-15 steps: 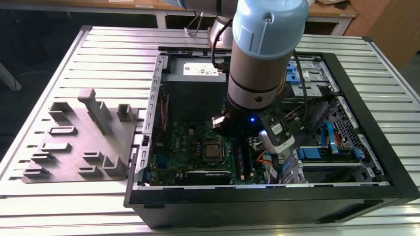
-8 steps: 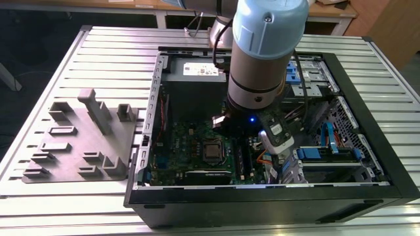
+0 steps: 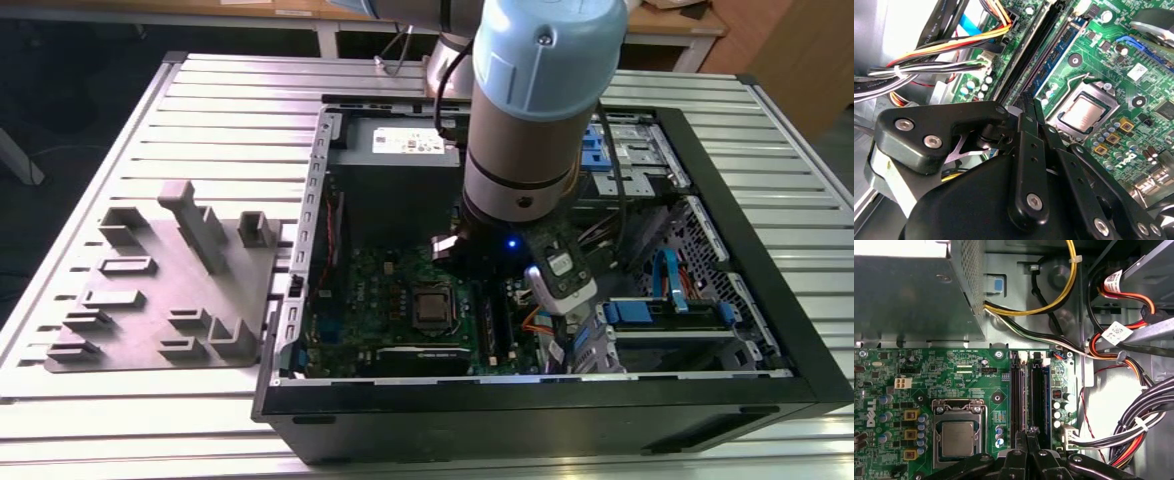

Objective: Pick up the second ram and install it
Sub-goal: 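Insert the second ram into the second slot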

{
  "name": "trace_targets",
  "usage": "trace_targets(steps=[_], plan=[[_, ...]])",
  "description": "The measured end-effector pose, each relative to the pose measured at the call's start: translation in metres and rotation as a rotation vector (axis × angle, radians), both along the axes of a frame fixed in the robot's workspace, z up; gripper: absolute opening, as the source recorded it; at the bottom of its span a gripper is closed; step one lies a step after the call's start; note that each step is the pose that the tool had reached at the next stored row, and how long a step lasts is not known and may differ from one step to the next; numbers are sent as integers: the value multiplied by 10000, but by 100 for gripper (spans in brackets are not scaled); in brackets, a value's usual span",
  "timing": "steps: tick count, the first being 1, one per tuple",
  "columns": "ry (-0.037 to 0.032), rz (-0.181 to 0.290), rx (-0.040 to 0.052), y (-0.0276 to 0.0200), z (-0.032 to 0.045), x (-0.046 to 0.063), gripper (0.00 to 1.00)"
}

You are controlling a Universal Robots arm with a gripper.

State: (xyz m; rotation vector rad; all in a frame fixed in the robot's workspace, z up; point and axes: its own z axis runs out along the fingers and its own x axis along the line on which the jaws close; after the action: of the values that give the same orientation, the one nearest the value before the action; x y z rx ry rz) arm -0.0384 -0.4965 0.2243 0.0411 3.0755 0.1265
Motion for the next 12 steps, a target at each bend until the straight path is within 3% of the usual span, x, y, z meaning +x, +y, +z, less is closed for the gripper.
trace_targets(steps=[12], plan=[[0, -41, 2, 0, -23, 0, 8]])
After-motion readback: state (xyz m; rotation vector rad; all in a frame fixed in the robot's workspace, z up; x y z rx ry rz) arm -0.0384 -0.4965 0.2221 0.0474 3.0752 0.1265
